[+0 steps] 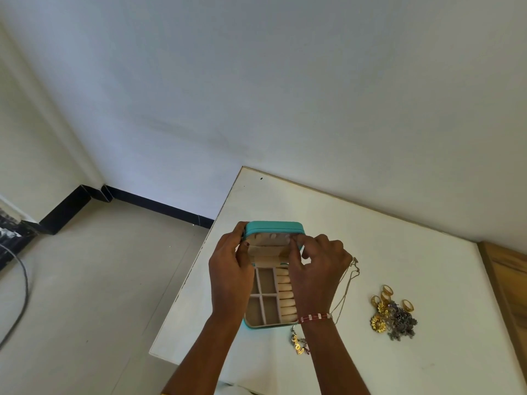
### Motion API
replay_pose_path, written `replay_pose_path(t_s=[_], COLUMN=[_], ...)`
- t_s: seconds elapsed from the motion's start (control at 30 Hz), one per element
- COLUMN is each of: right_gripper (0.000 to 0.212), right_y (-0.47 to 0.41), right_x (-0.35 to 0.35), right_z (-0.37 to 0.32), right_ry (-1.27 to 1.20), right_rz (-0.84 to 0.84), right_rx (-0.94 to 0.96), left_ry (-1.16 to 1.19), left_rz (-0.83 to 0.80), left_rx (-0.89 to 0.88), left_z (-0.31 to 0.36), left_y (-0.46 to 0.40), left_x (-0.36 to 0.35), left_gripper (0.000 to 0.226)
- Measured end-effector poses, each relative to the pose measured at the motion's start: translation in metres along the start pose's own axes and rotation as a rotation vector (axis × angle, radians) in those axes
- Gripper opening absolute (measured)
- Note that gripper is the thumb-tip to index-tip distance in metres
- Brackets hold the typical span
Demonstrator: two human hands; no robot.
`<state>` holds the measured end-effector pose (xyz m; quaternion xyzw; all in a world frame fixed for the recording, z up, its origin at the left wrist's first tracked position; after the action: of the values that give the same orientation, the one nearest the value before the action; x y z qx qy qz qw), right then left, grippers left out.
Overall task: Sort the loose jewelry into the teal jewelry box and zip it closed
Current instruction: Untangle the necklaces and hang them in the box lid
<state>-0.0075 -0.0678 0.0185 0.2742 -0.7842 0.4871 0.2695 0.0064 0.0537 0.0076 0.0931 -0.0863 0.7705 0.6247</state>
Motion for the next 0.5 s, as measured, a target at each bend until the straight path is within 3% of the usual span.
replay_pose_path(t_s=[0.1, 0.23, 0.5], right_gripper=[0.028, 0.023, 0.006], right_y=[0.002, 0.002, 0.004], right_x=[-0.002, -0.006, -0.013], right_z=[-0.004, -0.007, -0.014], right_ry=[0.026, 0.099, -0.253], right_rz=[0.006, 0.027, -0.041], right_rx=[0.097, 0.025, -0.577], left_ry=[0.004, 0.011, -0.022], left_rz=[-0.007, -0.001, -0.001], left_rx=[-0.006, -0.023, -0.063], left_z=[0.001, 0.002, 0.000], left_y=[0.001, 0.002, 0.006], left_x=[-0.001, -0.001, -0.001], left_gripper=[0.039, 0.040, 0.042])
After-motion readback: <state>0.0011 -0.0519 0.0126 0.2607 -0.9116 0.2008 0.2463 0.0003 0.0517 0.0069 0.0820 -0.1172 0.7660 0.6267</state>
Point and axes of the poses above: each hand's wrist, its own y-axis away from the middle knuckle, its own x-axis out of the back of the hand, z = x × y, the point moved 2 cm from there along -y, towards the middle knuckle, and after that the axes turned 3 degrees about y, right-handed, at the moved point
